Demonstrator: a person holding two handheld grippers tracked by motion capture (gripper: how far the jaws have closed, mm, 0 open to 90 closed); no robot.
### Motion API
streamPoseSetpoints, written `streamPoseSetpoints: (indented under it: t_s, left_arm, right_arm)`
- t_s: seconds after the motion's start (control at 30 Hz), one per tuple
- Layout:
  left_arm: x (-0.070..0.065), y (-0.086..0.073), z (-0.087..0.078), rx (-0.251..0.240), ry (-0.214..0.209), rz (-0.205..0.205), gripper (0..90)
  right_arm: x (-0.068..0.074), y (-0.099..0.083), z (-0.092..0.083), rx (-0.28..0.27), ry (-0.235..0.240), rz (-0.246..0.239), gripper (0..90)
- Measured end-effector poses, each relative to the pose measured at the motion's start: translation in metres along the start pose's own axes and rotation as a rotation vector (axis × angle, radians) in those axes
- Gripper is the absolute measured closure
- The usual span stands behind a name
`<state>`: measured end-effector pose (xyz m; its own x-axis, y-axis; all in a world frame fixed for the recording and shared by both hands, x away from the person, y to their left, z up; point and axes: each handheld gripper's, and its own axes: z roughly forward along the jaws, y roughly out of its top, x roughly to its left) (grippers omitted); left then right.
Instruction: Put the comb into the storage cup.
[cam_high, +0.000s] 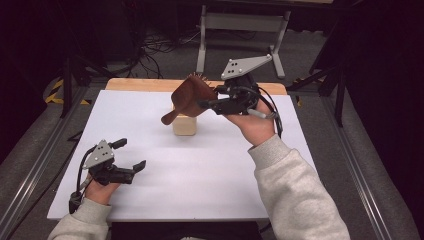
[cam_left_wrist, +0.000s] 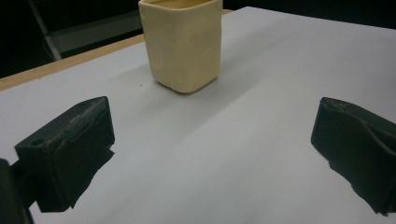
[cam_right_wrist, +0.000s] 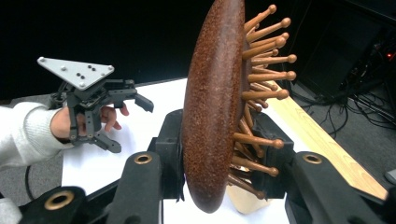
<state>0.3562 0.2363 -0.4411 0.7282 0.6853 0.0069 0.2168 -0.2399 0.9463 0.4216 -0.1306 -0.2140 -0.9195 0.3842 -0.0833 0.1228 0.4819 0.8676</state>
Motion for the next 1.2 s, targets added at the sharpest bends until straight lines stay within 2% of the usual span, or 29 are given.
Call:
streamPoseSetpoints:
  t_s: [0.1,0.4,0.83,1.2]
  left_arm:
    - [0.001,-0.001,0.000,-0.002,-0.003,-0.007,0.5]
    - [0.002,-0.006,0.000,-0.005,0.020,-0.015,0.5]
    - [0.002,-0.006,0.001,0.005,0.035,-0.001,0.5]
    - [0.002,-0.006,0.001,0.006,0.036,0.006,0.4]
  right_arm:
    - [-0.004,0.002,0.000,0.004,-0.015,0.003,60.7]
    - [-0.015,0.003,0.003,0.016,-0.051,0.022,60.7]
    - [-0.034,0.001,0.009,0.044,-0.116,0.055,60.7]
    - [-0.048,-0.002,0.020,0.070,-0.144,0.076,60.7]
